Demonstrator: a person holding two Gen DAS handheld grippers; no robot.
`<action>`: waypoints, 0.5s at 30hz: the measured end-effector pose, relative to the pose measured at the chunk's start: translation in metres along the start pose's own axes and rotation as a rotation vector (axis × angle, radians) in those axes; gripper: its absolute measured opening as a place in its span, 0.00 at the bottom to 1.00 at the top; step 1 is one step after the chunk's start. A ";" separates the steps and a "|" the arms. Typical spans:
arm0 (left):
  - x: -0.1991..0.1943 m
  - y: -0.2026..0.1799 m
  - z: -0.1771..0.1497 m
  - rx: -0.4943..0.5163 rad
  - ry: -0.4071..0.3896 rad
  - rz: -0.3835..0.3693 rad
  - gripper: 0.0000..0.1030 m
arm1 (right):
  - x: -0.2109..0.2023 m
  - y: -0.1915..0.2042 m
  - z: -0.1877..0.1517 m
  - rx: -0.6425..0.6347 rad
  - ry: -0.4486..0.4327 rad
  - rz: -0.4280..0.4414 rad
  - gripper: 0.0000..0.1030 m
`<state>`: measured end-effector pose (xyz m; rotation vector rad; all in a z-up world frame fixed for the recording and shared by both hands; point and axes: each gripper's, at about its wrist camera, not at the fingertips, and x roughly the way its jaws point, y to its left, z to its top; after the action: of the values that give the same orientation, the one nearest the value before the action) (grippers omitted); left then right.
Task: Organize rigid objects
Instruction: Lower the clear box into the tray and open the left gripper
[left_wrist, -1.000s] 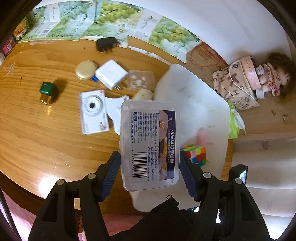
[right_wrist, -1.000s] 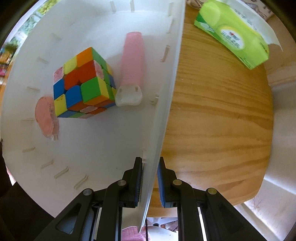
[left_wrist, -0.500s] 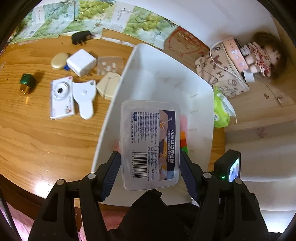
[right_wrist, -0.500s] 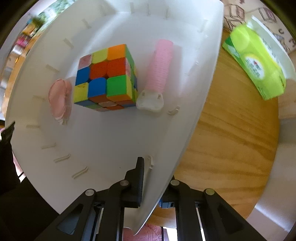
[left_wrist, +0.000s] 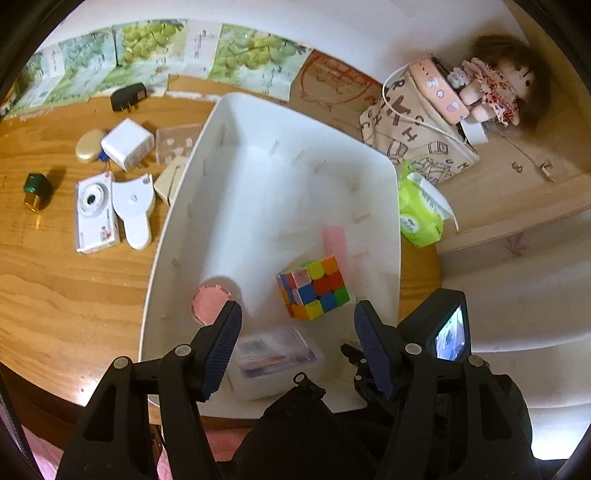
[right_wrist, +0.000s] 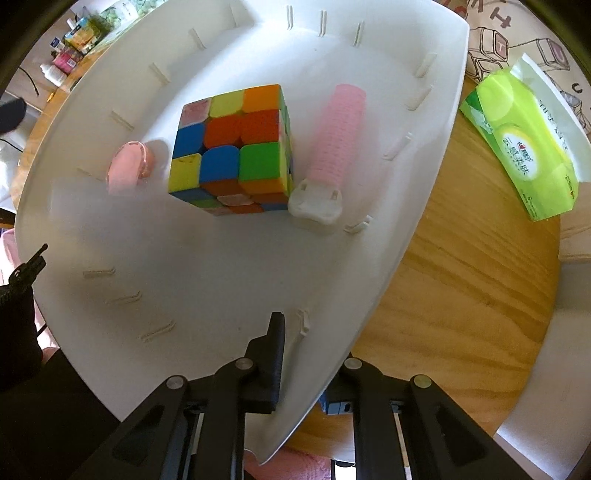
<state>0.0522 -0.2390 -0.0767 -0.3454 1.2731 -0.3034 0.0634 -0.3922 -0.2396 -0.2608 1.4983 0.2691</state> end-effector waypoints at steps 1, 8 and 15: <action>-0.002 0.001 0.000 -0.001 -0.009 0.004 0.65 | 0.000 0.001 0.000 -0.001 0.000 0.000 0.15; -0.014 0.016 0.002 -0.026 -0.082 0.056 0.66 | 0.003 -0.001 0.002 0.010 0.000 -0.003 0.15; -0.024 0.033 0.000 -0.018 -0.133 0.094 0.66 | -0.006 -0.012 0.008 0.046 0.004 0.002 0.14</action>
<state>0.0472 -0.1994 -0.0688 -0.3145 1.1580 -0.1864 0.0741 -0.4008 -0.2334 -0.2230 1.5067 0.2352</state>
